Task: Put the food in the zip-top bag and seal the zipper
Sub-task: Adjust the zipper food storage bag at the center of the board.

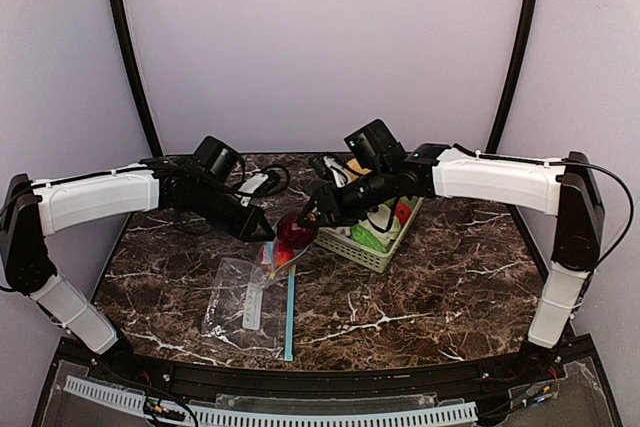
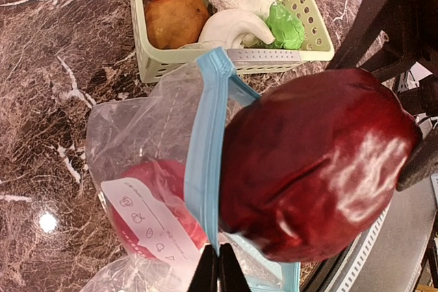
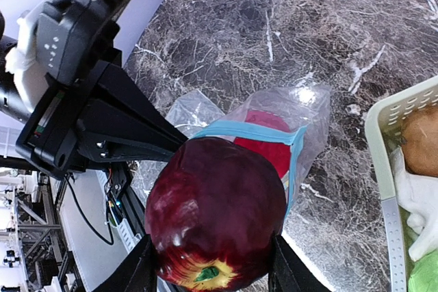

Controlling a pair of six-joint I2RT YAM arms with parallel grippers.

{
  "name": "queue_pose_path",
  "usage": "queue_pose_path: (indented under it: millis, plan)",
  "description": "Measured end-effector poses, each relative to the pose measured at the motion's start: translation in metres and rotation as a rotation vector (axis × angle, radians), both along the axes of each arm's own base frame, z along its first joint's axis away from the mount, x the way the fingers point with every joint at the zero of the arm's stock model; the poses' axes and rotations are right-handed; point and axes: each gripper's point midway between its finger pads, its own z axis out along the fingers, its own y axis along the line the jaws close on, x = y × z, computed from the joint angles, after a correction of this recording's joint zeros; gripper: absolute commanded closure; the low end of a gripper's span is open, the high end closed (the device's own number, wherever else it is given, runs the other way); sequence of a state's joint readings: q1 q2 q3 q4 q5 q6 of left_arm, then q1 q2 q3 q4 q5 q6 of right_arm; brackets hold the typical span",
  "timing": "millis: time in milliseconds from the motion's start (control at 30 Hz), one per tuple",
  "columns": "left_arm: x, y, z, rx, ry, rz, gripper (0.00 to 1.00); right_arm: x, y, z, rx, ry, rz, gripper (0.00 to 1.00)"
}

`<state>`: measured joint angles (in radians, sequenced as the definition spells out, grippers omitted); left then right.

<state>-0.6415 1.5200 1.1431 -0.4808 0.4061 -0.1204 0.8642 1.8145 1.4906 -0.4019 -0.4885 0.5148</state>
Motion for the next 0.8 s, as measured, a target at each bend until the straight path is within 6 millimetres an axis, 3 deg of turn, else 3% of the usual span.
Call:
queue_pose_path:
  millis: [600,800]
  plan:
    - [-0.017,-0.020,0.010,-0.146,0.052,-0.096,0.99,0.008,-0.004,-0.010,-0.086,0.003,-0.057,0.59]
    - [-0.022,-0.031,0.030,-0.249,0.050,-0.128,0.99,0.006,-0.002,-0.008,-0.087,-0.005,-0.057,0.59]
